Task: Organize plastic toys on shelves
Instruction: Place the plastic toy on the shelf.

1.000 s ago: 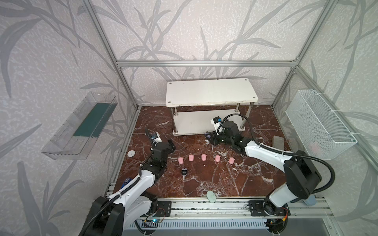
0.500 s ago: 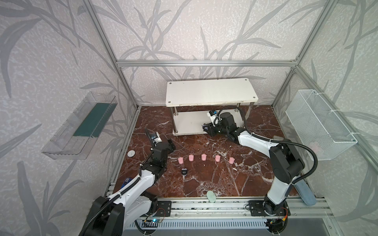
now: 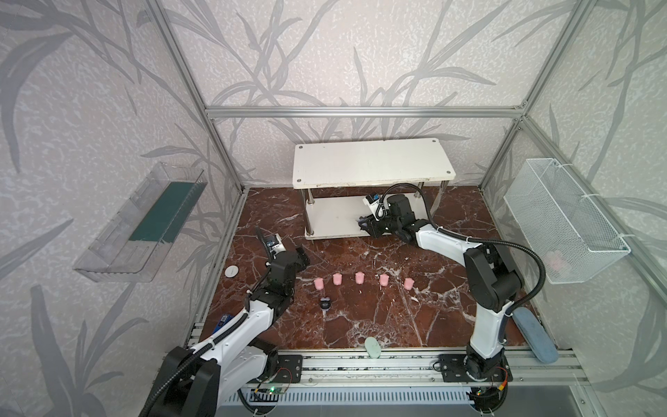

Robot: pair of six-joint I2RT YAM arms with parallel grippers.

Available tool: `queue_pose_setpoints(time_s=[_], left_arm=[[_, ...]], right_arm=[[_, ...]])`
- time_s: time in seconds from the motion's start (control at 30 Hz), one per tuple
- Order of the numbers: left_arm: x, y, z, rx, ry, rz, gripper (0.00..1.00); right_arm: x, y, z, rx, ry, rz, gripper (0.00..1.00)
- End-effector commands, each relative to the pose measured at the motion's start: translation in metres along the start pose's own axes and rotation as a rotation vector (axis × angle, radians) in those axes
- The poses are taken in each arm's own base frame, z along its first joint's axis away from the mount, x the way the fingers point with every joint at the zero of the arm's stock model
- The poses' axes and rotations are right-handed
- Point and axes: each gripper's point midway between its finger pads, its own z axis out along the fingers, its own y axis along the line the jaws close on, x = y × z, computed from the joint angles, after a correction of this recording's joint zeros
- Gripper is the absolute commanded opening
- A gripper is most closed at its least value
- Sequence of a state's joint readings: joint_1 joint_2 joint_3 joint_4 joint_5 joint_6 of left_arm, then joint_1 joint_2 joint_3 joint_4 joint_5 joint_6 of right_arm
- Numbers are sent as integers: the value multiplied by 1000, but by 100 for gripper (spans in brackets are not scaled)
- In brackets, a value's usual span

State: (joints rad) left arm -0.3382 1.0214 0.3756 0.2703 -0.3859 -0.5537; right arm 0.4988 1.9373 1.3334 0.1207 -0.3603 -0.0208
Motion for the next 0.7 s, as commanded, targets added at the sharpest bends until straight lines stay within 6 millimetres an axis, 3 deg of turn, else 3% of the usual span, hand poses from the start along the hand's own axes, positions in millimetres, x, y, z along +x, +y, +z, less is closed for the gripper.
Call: queue_pose_setpoints(time_s=[0.0,0.3,0.67], left_arm=[[0,4,0,-9,-11,-17,84],[0,6,0,-17,-11,-12,84],[0,6,1,-18,-11,-12,84]], right_arm=[[-4,-9,3,0,5,-18,24],[-4,-29,10,14,17,-14,24],[-1,-40,18,22,42,-32,25]])
